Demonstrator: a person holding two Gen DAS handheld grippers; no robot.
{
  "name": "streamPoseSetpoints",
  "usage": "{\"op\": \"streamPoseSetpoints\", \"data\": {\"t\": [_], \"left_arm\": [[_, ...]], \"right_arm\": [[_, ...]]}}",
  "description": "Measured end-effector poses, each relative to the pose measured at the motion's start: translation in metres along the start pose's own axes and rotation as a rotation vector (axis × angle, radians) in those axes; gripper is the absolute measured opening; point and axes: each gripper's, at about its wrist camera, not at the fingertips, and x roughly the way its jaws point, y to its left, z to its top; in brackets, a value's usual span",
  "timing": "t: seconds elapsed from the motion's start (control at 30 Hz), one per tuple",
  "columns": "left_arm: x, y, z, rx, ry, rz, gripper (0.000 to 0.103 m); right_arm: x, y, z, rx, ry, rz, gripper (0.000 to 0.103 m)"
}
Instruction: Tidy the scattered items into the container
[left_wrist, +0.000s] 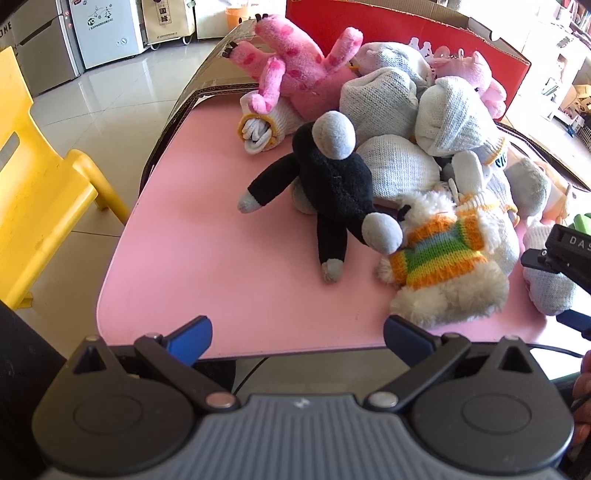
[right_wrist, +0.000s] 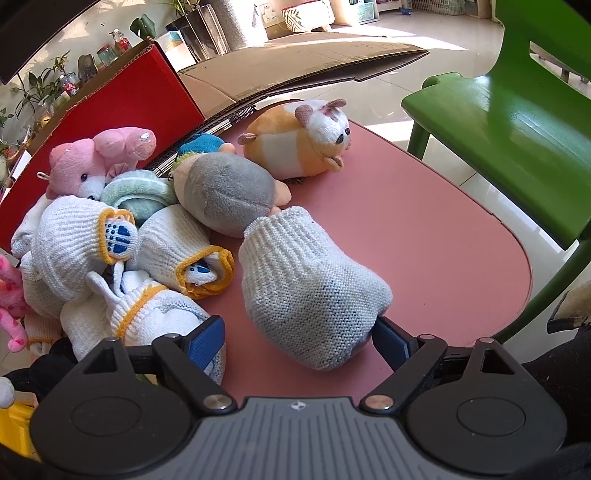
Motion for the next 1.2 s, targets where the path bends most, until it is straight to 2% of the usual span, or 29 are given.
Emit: {"op": "streamPoseSetpoints", "data": {"t": [0.17, 0.4, 0.67, 1.03, 1.2], "left_arm": [[-0.003, 0.005, 0.008, -0.044, -0.018, -0.033, 0.103], [0.001, 0.008, 0.02, -0.091, -0.021, -0.061, 0.103], [0.013, 0.005, 0.039, -0.109, -0.036, -0.101, 0.103], [0.038, 0.016, 0.059, -0.246, -0.04, -0.16, 0.103], [0.049, 0.018, 0.065, -0.272, -0.042, -0.127, 0.103]], "right_arm": [[-0.001, 0.001, -0.002, -0.008, -0.003, -0.001, 0.088], [0.004, 0.003, -0.005, 0.001, 0.044, 0.013, 0.088], [0.005, 0.005, -0.005, -0.007, 0.049, 0.014, 0.089], [0.006, 0.007, -0.006, -0.021, 0.049, 0.008, 0.093], [0.007, 0.007, -0.007, -0.025, 0.048, 0.007, 0.095]]}}
